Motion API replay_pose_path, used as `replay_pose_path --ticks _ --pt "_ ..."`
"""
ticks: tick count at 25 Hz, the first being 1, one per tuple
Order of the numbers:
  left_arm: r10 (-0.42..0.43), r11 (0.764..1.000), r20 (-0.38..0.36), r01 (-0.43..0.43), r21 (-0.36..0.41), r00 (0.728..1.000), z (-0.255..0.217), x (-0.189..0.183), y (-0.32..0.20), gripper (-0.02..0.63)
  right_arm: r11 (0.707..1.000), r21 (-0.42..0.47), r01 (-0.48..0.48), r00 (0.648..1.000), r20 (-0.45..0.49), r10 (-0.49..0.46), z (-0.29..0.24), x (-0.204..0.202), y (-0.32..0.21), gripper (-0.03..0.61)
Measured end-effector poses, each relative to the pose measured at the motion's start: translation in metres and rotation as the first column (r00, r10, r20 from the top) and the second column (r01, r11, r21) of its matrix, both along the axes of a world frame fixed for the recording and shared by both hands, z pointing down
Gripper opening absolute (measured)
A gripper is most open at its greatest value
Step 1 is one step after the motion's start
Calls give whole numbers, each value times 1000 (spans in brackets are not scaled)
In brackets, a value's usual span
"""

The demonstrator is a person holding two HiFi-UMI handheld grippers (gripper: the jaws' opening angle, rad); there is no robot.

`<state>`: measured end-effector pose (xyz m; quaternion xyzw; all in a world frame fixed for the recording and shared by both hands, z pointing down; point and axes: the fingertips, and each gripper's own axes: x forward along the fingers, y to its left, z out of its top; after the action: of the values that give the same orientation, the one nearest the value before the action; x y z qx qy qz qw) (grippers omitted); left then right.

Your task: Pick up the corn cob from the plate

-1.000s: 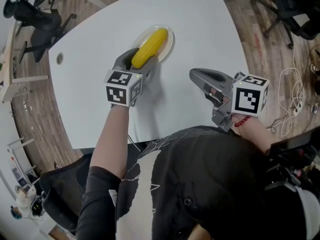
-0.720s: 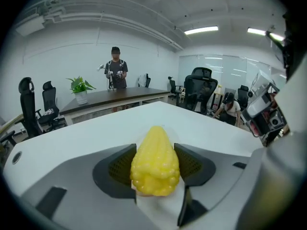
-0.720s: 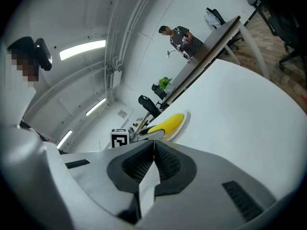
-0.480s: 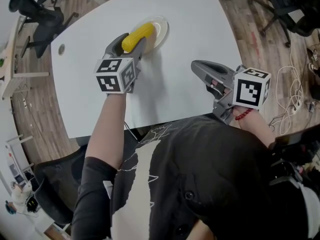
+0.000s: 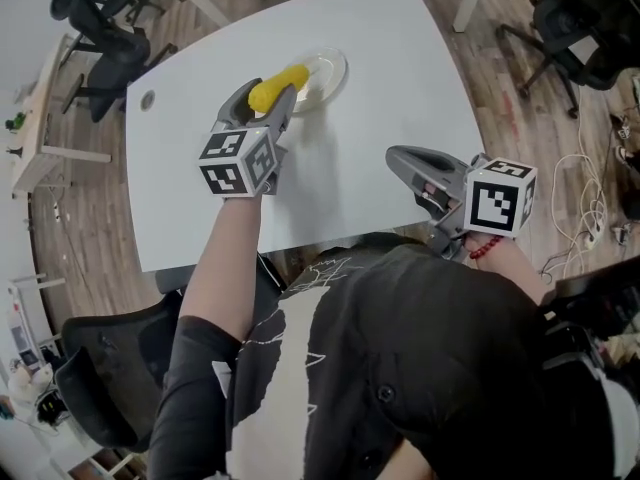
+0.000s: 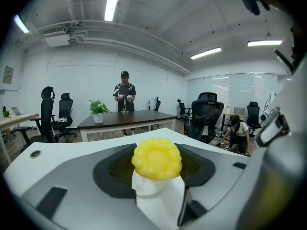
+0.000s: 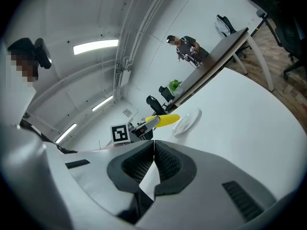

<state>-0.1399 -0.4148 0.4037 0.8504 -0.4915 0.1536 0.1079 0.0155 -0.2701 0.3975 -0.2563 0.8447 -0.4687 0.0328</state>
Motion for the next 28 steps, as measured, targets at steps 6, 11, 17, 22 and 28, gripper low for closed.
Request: replay_pose_path --ticks 6,11,17,22,28 --pt "6 999 -69 -4 38 998 -26 -7 23 247 1000 20 -16 1000 -11 16 -12 -9 20 17" --pt "16 997 -128 -7 73 992 -43 -9 49 247 999 29 -18 1000 -18 19 -17 -14 42 17" --pt "34 993 -171 -14 118 985 -57 -11 89 247 999 44 9 999 -34 -7 -15 -28 70 17" --pt "22 989 -206 10 149 978 -63 -19 130 247 997 57 49 998 -50 -47 -14 -43 102 18" --pt "28 983 -212 12 184 977 -69 -41 196 247 992 83 92 995 -55 -88 -18 -71 157 17"
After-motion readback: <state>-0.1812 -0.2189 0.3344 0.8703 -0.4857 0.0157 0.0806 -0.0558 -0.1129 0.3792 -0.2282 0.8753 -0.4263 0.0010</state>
